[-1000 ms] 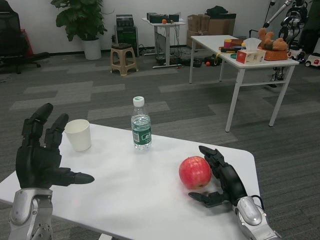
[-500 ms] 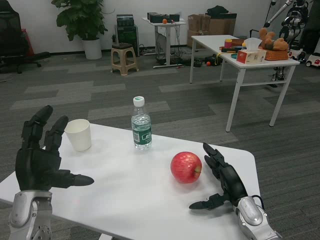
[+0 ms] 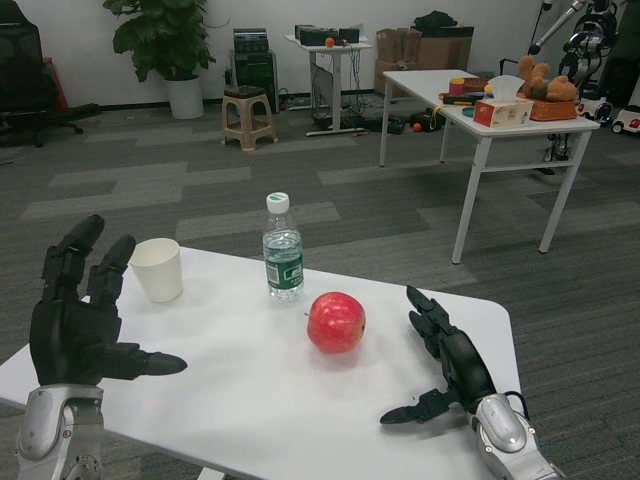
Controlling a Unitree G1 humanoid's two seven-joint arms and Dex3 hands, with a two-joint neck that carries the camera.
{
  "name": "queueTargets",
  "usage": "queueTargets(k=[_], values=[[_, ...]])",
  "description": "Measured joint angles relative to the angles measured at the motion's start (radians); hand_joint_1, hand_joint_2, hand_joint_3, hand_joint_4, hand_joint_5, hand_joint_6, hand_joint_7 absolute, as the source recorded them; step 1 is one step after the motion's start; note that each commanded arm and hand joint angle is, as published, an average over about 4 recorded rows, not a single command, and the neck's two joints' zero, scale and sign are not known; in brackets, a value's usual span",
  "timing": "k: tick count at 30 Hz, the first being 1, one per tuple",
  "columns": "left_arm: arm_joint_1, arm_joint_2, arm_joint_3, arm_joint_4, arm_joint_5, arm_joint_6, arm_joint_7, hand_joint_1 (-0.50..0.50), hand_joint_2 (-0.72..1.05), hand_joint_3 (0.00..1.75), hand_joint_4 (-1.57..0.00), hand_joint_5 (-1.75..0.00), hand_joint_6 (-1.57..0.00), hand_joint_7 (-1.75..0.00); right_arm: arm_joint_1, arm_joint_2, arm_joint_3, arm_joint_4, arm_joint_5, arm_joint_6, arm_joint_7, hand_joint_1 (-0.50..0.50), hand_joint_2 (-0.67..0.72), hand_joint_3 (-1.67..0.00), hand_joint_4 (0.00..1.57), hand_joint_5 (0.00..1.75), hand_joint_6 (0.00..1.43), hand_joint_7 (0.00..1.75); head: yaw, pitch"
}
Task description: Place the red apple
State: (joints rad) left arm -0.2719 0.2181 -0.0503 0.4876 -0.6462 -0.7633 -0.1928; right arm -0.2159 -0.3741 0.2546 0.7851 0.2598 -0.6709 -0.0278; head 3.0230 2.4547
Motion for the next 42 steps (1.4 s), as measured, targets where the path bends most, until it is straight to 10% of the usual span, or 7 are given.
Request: queueTargets(k=[10,42], values=[[0.0,0.0,0.0,0.0,0.0,-0.001,0.0,-0.43,-0.1,0.0,0.0,-0.62,0.0,-0.7,0.018,0.0,-0.017,-0.043,0.013,0.006,0.002,-0.46,0.53,0.0,0.0,0.0,0.0,0.0,0.0,-0.001],[0.001,0.003,-0.001,-0.001,-0.001,-0.004,0.0,-0.43,-0.1,0.0,0.0,-0.62,0.0,-0.7,0.032,-0.081,-0.108,-0.54,0.014,0.055,-0.019,-0.46,0.47,0.0,0.0,0.0,0.0,0.0,0.013,0.013]])
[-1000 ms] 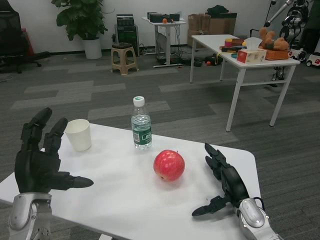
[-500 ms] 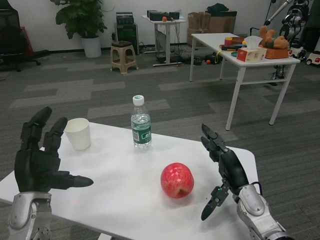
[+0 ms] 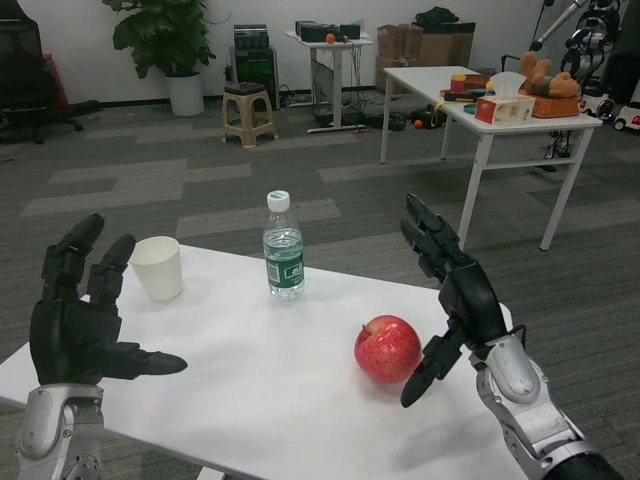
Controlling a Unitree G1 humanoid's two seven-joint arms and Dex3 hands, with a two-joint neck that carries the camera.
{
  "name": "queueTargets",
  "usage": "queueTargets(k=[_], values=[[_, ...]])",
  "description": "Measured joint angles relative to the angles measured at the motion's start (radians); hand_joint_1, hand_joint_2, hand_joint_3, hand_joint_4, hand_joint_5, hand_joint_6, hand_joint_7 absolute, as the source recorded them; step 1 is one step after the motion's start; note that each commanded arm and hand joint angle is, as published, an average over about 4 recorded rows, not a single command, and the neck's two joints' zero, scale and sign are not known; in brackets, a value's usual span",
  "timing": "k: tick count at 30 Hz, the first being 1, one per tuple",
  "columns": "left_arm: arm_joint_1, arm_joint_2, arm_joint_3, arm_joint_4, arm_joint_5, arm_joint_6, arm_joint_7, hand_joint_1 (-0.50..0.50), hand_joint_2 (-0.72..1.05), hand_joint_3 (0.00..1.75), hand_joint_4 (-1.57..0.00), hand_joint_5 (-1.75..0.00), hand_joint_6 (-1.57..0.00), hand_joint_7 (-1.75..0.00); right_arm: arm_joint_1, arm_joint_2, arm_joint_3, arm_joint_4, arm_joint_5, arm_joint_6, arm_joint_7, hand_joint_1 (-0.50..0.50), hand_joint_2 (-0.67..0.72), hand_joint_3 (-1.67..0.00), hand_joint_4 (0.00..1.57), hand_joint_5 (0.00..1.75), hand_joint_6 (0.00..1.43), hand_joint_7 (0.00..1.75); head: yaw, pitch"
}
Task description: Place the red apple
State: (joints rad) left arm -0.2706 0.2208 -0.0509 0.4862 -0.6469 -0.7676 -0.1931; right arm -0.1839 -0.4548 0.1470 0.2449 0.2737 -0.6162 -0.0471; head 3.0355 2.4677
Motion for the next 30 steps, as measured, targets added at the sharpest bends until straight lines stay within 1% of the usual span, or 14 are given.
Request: queueTargets(k=[9,15,30], values=[[0.0,0.0,0.0,0.0,0.0,0.0,0.0,-0.43,-0.1,0.0,0.0,-0.62,0.0,-0.7,0.0,-0.011,-0.025,-0.075,0.0,0.009,-0.005,-0.46,0.47,0.0,0.0,0.0,0.0,0.0,0.005,0.004],[-0.001,0.0,0.0,0.001,0.0,0.0,0.0,-0.43,-0.1,0.0,0.0,-0.62,0.0,-0.7,0.0,-0.025,-0.042,-0.127,0.0,0.013,-0.01,-0.46,0.47,0.0,0.0,0.0,0.0,0.0,0.006,0.006],[-0.012,0.0,0.0,0.012,0.0,0.0,0.0,-0.43,-0.1,0.0,0.0,-0.62,0.0,-0.7,0.0,-0.027,-0.058,-0.156,0.0,0.016,-0.013,-0.46,0.47,0.0,0.0,0.0,0.0,0.0,0.009,0.027]])
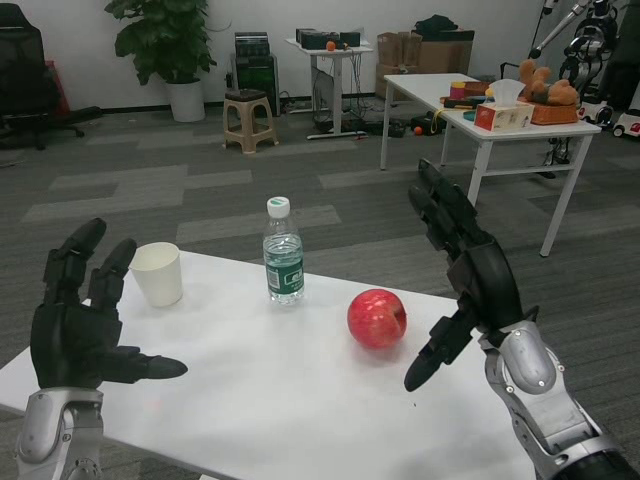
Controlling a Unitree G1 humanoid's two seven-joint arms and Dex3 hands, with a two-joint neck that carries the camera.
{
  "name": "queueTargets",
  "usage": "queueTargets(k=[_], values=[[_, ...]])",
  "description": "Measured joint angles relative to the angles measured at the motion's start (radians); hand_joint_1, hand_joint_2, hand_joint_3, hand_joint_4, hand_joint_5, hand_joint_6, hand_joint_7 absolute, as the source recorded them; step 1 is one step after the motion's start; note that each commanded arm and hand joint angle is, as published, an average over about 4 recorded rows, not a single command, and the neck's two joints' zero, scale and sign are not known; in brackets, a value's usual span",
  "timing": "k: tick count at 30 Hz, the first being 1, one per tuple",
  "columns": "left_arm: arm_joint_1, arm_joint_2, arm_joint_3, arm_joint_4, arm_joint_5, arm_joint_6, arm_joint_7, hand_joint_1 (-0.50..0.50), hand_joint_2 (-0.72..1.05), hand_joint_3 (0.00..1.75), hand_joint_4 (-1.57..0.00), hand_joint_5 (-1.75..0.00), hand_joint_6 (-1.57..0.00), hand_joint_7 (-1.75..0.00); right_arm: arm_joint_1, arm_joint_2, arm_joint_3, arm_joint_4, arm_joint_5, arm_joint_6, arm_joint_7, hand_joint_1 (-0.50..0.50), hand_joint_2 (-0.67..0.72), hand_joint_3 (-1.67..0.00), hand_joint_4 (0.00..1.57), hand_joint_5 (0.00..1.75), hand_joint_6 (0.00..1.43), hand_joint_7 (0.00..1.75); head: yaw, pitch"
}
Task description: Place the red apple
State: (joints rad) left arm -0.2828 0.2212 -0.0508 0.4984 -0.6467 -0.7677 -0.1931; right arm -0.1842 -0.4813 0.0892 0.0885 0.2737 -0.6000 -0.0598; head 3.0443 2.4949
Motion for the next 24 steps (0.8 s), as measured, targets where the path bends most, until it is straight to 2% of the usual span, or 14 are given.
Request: queueTargets(k=[7,11,13,24], values=[[-0.017,0.0,0.0,0.007,0.0,0.0,0.0,-0.43,-0.1,0.0,0.0,-0.62,0.0,-0.7,-0.003,0.0,0.0,0.002,0.0,0.0,0.0,-0.46,0.44,0.0,0.0,0.0,0.0,0.0,0.002,0.009],[-0.021,0.0,0.0,0.009,0.0,0.0,0.0,-0.43,-0.1,0.0,0.0,-0.62,0.0,-0.7,-0.006,0.001,0.001,0.008,0.0,0.0,0.0,-0.46,0.47,0.0,0.0,0.0,0.0,0.0,0.002,0.014],[-0.021,0.0,0.0,0.009,0.0,0.0,0.0,-0.43,-0.1,0.0,0.0,-0.67,0.0,-0.7,-0.007,0.001,0.001,0.011,0.0,0.0,0.0,-0.46,0.47,0.0,0.0,0.0,0.0,0.0,0.002,0.016],[-0.022,0.008,0.0,0.011,0.0,0.0,0.0,-0.43,-0.1,0.0,0.0,-0.62,0.0,-0.7,-0.009,0.01,0.003,0.016,0.0,0.0,0.0,-0.46,0.41,0.0,0.0,0.0,0.0,0.0,0.002,0.017]])
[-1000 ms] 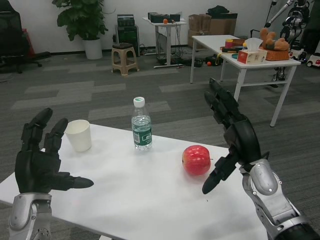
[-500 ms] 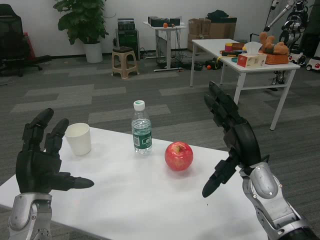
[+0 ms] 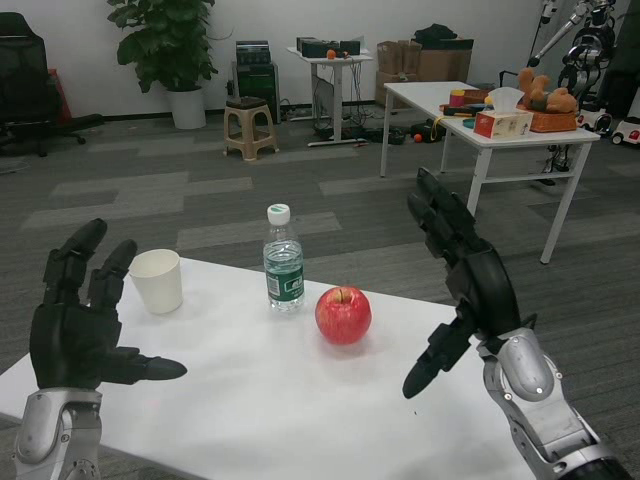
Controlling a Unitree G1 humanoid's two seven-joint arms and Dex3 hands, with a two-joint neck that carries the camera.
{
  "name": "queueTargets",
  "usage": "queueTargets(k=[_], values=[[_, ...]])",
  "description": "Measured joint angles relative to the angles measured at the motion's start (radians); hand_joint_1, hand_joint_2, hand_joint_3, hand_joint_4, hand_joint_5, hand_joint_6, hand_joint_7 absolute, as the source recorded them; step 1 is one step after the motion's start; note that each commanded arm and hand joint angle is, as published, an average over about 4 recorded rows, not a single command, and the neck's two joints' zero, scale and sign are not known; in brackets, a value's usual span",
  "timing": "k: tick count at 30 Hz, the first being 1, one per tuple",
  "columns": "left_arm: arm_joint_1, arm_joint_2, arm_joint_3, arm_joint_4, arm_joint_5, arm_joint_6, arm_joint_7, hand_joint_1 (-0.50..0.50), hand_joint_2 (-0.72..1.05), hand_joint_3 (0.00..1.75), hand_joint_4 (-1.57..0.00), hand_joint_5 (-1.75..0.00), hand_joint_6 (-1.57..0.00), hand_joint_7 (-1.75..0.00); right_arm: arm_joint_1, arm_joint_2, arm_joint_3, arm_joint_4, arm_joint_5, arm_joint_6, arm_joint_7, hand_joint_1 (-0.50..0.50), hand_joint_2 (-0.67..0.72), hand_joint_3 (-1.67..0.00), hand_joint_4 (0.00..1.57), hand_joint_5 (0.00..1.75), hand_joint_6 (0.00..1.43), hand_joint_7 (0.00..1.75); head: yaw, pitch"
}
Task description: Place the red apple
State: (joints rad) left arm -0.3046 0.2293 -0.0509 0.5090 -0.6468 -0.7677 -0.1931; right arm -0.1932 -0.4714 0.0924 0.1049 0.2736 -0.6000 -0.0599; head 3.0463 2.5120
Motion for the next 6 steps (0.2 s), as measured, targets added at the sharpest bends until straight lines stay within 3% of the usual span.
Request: queueTargets(k=[6], values=[[0.0,0.008,0.0,0.0,0.0,0.0,0.0,-0.43,-0.1,0.0,0.0,-0.62,0.0,-0.7,-0.002,0.005,0.002,0.001,0.0,0.0,0.0,-0.46,0.41,0.0,0.0,0.0,0.0,0.0,-0.001,0.001]])
